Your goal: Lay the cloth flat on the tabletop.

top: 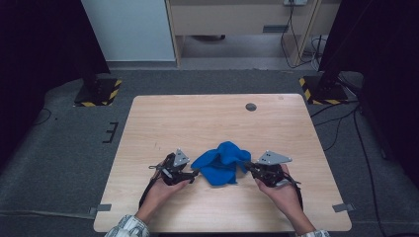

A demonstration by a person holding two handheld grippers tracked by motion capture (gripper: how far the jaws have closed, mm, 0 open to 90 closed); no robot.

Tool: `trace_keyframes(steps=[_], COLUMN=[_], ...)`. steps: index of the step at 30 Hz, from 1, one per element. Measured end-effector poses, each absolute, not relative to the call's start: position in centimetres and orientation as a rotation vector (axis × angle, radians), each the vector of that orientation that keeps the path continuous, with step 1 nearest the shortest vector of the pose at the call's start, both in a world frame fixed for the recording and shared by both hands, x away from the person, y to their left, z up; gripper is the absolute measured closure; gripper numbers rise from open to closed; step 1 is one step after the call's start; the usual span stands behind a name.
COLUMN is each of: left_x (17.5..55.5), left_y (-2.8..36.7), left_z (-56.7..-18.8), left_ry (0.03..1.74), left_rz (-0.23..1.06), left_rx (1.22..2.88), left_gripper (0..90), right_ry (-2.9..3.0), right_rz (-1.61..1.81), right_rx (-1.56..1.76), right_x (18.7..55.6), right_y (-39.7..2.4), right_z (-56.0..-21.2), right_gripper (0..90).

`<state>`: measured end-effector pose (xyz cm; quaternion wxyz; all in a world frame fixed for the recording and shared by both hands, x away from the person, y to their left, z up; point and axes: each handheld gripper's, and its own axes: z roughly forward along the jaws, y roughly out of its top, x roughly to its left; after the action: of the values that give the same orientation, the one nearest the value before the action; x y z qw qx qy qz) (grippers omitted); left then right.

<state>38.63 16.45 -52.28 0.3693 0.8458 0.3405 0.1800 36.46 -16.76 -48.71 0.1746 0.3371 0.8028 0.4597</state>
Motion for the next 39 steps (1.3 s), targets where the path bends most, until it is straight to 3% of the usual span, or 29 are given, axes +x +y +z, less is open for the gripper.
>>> trace_keyframes(steps=[8,21,32,39], left_x=[38.6,38.6,38.5,39.0], left_y=[16.2,16.8,17.3,16.4], left_z=[-52.4,-52.3,-51.8,-52.7], left_ry=[0.854,0.885,0.888,0.899], left_rz=[0.457,0.469,0.451,0.463], left_rx=[2.181,2.179,2.139,2.18], left_gripper=[41.6,47.8,63.6,54.3], right_ry=[2.203,2.179,2.185,2.192], right_rz=[1.306,1.267,1.262,1.266], right_rx=[1.039,1.14,1.143,1.13], right_x=[38.5,40.7,40.5,40.3], right_y=[-18.4,-20.2,-20.3,-20.3], right_z=[-48.5,-49.6,-49.8,-49.8], right_gripper=[87.4,87.3,87.3,87.2])
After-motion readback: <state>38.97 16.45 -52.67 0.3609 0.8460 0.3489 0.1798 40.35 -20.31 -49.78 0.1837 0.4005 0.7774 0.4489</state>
